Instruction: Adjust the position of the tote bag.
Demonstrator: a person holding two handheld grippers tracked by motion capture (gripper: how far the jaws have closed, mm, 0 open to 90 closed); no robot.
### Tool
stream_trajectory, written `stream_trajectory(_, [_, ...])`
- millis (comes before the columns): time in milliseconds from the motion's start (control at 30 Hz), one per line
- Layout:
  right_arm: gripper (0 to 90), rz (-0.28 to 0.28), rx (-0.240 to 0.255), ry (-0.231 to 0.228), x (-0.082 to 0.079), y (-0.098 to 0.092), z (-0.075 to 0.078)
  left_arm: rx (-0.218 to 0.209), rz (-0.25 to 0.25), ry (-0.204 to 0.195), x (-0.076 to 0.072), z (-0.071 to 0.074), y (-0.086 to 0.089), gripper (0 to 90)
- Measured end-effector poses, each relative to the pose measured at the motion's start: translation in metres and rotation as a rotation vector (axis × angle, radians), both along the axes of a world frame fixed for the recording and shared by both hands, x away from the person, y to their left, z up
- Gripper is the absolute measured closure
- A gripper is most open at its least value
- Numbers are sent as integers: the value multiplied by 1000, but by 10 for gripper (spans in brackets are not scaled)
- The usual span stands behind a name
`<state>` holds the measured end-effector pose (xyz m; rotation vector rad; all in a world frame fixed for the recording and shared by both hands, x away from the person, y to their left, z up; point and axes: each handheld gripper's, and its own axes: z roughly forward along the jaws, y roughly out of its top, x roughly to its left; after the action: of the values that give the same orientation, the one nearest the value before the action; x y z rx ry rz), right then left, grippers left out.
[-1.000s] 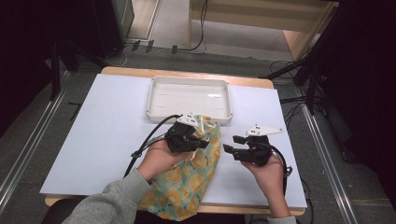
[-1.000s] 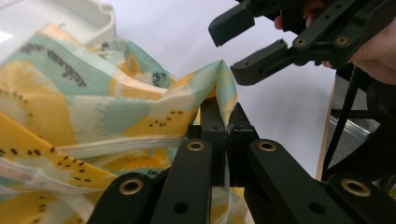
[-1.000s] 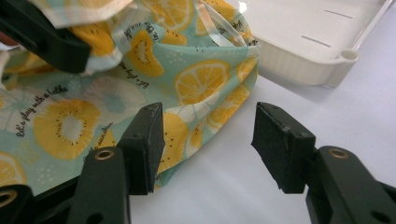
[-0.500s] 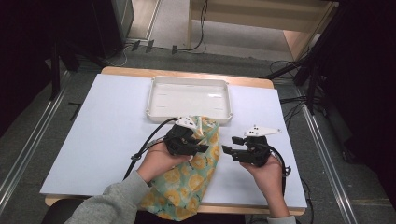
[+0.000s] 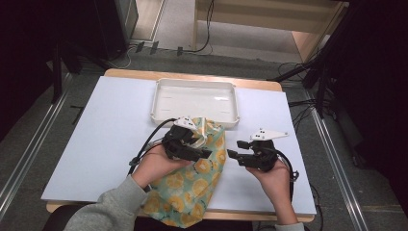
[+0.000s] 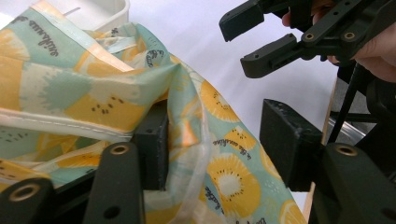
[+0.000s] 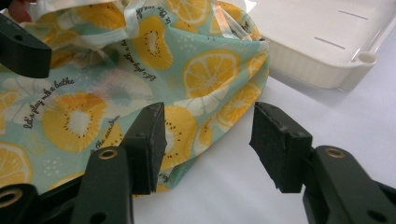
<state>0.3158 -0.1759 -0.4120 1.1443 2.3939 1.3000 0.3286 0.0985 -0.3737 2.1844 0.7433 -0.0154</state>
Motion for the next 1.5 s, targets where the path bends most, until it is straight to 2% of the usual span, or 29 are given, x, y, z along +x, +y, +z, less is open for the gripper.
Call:
stream_trajectory(67, [513, 7, 6, 0, 0, 2, 4, 12, 7, 0, -1, 1, 2, 465])
stream_trajectory(133, [516, 10, 9, 2, 0, 3, 5, 29, 12, 1, -1, 2, 5, 472])
stream_trajectory(233, [516, 14, 7, -4, 2, 7, 8, 29, 18, -5, -1, 2, 9, 590])
stream_trajectory(267, [515, 12, 7, -4, 3, 8, 8, 25, 19, -11, -1, 2, 10, 672])
stream_trajectory(367, [517, 12, 5, 2, 4, 11, 10, 29, 21, -17, 0, 2, 13, 839])
stream_trajectory(433, [525, 15, 5, -1, 5, 11, 11, 25, 13, -17, -1, 1, 11, 888])
stream_trajectory(500, [529, 10, 7, -1, 5, 11, 14, 18, -6, -14, -2, 0, 8, 895])
stream_trajectory(633, [536, -2, 10, -13, 8, 8, 19, -17, -27, 0, -5, 0, 1, 898])
stream_trajectory(700, [538, -9, 13, -16, 11, 7, 22, -64, -59, 7, -11, 0, -8, 898])
stream_trajectory(833, [540, -11, 15, -19, 13, 8, 24, -88, -107, 17, -20, -3, -20, 898])
stream_trajectory(967, [541, -15, 14, -17, 13, 7, 24, -77, -121, 14, -26, -17, -24, 897])
stream_trajectory(1100, [542, -19, 17, -15, 13, 6, 22, -64, -112, 64, -28, -36, -21, 895])
stream_trajectory(1167, [542, -19, 14, -12, 13, 6, 20, -49, -118, 76, -30, -41, -19, 884])
stream_trajectory(1233, [542, -21, 14, -7, 13, 7, 20, -42, -125, 82, -31, -39, -18, 814])
stream_trajectory(1333, [542, -17, 11, -6, 13, 8, 20, -60, -122, 75, -32, -33, -15, 707])
stream_trajectory(1367, [542, -17, 12, -5, 13, 9, 20, -52, -123, 74, -32, -31, -13, 696])
stream_trajectory(1500, [542, -5, 6, -5, 11, 11, 19, -38, -93, 65, -31, -23, -6, 595])
